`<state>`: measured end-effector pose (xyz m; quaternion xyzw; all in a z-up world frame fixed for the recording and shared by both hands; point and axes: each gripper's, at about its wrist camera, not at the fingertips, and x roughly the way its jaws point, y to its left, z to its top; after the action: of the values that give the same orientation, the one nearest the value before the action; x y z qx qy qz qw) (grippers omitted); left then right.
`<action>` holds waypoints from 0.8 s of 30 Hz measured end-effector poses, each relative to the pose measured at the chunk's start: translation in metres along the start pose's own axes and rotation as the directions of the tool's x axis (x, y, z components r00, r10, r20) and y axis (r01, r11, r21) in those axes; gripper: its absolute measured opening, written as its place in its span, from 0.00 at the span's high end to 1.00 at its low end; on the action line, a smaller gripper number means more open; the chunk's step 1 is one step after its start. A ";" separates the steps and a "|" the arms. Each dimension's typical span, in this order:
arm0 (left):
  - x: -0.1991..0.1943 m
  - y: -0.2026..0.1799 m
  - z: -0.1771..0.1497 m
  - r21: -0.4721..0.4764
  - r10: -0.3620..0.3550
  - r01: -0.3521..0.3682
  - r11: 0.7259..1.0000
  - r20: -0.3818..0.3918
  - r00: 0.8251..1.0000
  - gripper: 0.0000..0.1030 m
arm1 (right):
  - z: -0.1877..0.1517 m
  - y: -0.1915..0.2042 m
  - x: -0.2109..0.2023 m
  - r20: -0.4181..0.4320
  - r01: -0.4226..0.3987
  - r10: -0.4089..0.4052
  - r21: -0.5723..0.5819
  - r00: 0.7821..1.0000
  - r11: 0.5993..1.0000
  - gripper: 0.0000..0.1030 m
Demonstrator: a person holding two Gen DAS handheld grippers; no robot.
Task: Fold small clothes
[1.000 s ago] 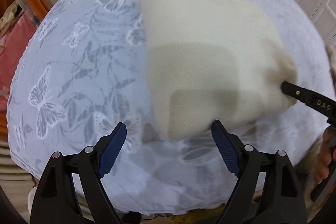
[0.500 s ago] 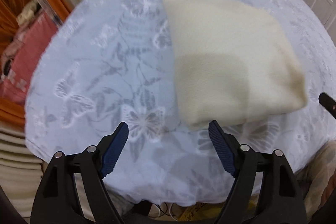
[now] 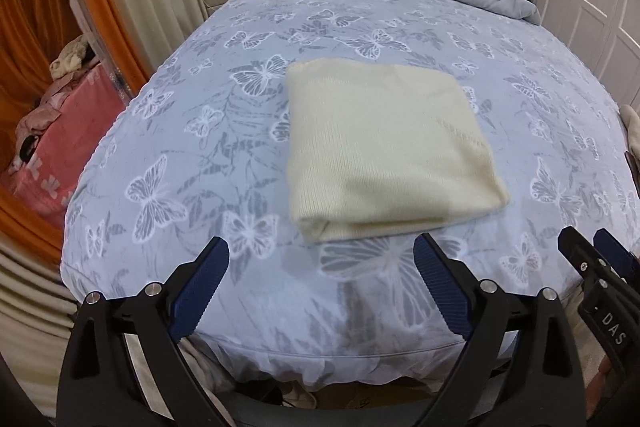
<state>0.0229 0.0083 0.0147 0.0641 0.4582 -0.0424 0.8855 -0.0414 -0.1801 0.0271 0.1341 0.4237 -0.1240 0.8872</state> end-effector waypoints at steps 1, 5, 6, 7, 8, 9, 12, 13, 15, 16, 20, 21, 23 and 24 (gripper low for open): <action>0.001 -0.001 -0.005 -0.004 0.003 -0.003 1.000 0.004 1.000 0.11 | -0.003 -0.001 0.000 0.004 0.004 -0.004 -0.003 1.000 1.000 0.38; 0.005 -0.009 -0.022 -0.002 0.025 -0.025 1.000 0.024 0.999 0.11 | -0.019 -0.001 -0.003 0.045 0.032 -0.030 -0.035 0.999 0.999 0.33; 0.007 -0.010 -0.026 0.000 0.035 -0.035 0.999 0.024 0.999 0.11 | -0.024 0.000 -0.001 0.047 0.042 -0.039 -0.047 0.998 0.998 0.32; 0.009 -0.011 -0.030 -0.004 0.036 -0.036 0.999 0.021 0.999 0.11 | -0.028 0.001 0.000 0.044 0.046 -0.043 -0.057 0.998 0.997 0.32; 0.012 -0.011 -0.033 -0.008 0.037 -0.036 0.999 0.018 0.999 0.11 | -0.034 0.001 0.004 0.033 0.048 -0.046 -0.071 0.998 0.996 0.32; 0.015 -0.011 -0.037 -0.013 0.047 -0.047 0.999 0.008 0.999 0.11 | -0.037 0.001 0.006 0.025 0.049 -0.047 -0.074 0.999 0.996 0.32; 0.021 -0.011 -0.045 -0.026 0.061 -0.061 0.998 0.004 0.998 0.11 | -0.042 -0.001 0.012 0.001 0.043 -0.043 -0.067 0.999 0.997 0.32; 0.022 -0.011 -0.046 -0.024 0.071 -0.071 0.997 0.005 0.997 0.11 | -0.042 -0.001 0.013 0.000 0.044 -0.044 -0.066 0.999 0.997 0.32; 0.024 -0.011 -0.048 -0.015 0.078 -0.078 0.997 0.008 0.997 0.11 | -0.045 0.001 0.015 -0.001 0.046 -0.046 -0.074 0.999 0.996 0.32; 0.024 -0.011 -0.048 -0.018 0.078 -0.078 0.997 0.012 0.997 0.11 | -0.045 0.002 0.016 -0.004 0.045 -0.045 -0.077 0.999 0.996 0.32; 0.022 -0.011 -0.052 -0.023 0.091 -0.090 0.996 0.045 0.995 0.11 | -0.050 0.008 0.021 -0.021 0.046 -0.048 -0.098 0.999 0.994 0.32; 0.022 -0.011 -0.053 -0.020 0.091 -0.091 0.996 0.045 0.995 0.11 | -0.051 0.009 0.022 -0.023 0.046 -0.049 -0.103 0.999 0.994 0.32; 0.024 -0.012 -0.054 -0.016 0.093 -0.093 0.996 0.046 0.995 0.11 | -0.052 0.011 0.022 -0.021 0.042 -0.044 -0.107 0.999 0.993 0.32; 0.024 -0.012 -0.054 -0.015 0.092 -0.091 0.996 0.047 0.995 0.11 | -0.053 0.011 0.022 -0.019 0.040 -0.042 -0.108 0.999 0.993 0.32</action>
<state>-0.0088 0.0042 -0.0369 0.0782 0.4336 -0.0003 0.8977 -0.0623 -0.1536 -0.0202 0.0788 0.4419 -0.1180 0.8858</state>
